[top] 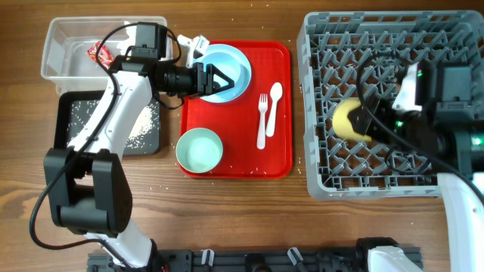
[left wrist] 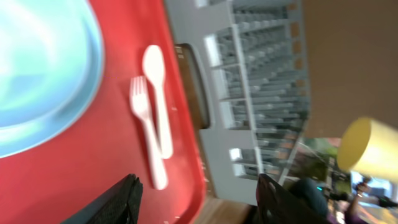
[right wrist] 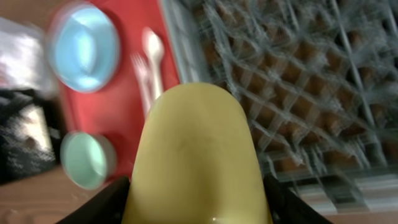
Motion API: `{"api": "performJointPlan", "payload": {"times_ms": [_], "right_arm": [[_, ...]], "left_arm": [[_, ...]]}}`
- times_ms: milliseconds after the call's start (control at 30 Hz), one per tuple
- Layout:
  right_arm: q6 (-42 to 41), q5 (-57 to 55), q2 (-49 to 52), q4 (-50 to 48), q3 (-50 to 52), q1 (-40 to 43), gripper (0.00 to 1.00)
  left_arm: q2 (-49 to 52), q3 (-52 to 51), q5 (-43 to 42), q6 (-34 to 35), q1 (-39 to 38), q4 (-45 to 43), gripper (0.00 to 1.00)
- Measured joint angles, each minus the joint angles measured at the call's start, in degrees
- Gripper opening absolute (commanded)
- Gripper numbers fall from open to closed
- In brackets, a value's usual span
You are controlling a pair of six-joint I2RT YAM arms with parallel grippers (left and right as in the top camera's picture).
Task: Sort waste into correct bins and load items into the dishwasher rack
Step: 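Place the yellow cup upside down in the dish rack with the right gripper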
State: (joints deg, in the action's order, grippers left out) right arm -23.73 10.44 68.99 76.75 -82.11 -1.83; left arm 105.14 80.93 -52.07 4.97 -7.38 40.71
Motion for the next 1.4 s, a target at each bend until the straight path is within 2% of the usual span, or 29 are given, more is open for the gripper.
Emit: {"api": "performJointPlan", "payload": {"times_ms": [133,300,467,600,833,1100,1300,1400], "right_arm": [[0.2,-1.6,4.9,5.9,0.1,0.0,0.36],[2.0,-2.7,11.5,8.1,1.9,0.0,0.36],[3.0,-3.0,14.8,7.7,6.8,-1.3,0.36],[3.0,-3.0,15.6,3.5,12.2,-3.6,0.38],[3.0,-3.0,15.6,0.7,15.3,-3.8,0.68],[2.8,-3.2,15.6,-2.3,15.3,-3.8,0.71],[3.0,-3.2,15.6,-2.5,15.3,-3.8,0.88],[3.5,-3.2,15.6,-2.1,15.3,-3.8,0.89]], "left_arm": [[0.0,0.0,3.5,0.0,0.0,0.2,0.6],[0.0,0.0,5.8,0.0,0.0,0.2,0.6],[0.0,0.0,6.5,0.0,0.0,0.3,0.61],[0.0,0.0,7.3,0.0,0.0,0.4,0.61],[0.0,0.0,7.5,0.0,0.0,0.4,0.61],[0.0,0.0,7.5,0.0,0.0,0.4,0.61],[0.0,0.0,7.5,0.0,0.0,0.5,0.61],[0.0,0.0,7.5,0.0,0.0,0.5,0.61]]}}
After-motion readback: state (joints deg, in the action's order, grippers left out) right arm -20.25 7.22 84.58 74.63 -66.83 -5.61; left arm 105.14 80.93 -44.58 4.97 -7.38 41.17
